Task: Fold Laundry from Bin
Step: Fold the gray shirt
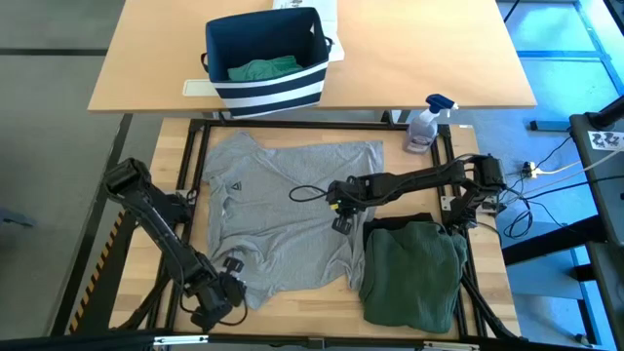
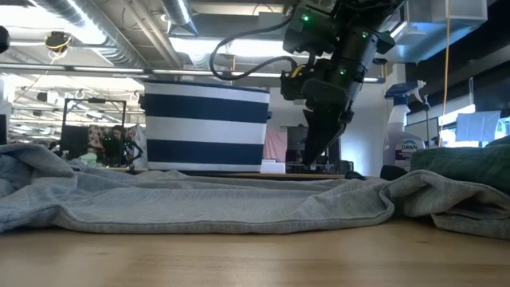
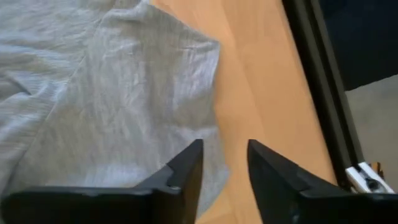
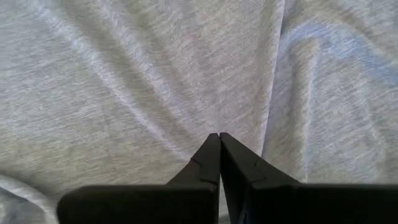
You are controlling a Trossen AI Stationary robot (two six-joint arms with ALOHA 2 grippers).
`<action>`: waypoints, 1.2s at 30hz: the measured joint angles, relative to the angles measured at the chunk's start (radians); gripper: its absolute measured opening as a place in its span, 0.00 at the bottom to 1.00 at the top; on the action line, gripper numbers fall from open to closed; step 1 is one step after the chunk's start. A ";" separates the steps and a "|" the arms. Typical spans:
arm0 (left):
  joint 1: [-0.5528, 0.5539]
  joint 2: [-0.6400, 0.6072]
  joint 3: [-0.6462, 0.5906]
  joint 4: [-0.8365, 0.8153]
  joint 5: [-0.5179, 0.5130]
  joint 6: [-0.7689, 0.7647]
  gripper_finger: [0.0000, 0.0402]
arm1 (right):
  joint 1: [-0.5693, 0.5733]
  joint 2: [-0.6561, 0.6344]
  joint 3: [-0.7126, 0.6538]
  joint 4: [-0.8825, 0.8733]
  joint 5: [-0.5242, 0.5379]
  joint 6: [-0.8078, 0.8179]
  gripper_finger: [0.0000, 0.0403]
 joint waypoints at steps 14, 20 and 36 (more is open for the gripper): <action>-0.001 0.124 0.000 0.005 0.005 0.053 0.59 | 0.000 -0.001 0.001 0.018 0.000 -0.002 0.02; -0.003 0.124 0.000 -0.003 -0.119 0.025 0.58 | 0.000 -0.001 0.001 0.018 -0.002 -0.001 0.02; -0.049 0.218 0.007 0.043 -0.099 0.061 0.57 | 0.000 -0.001 0.001 0.023 -0.009 0.002 0.02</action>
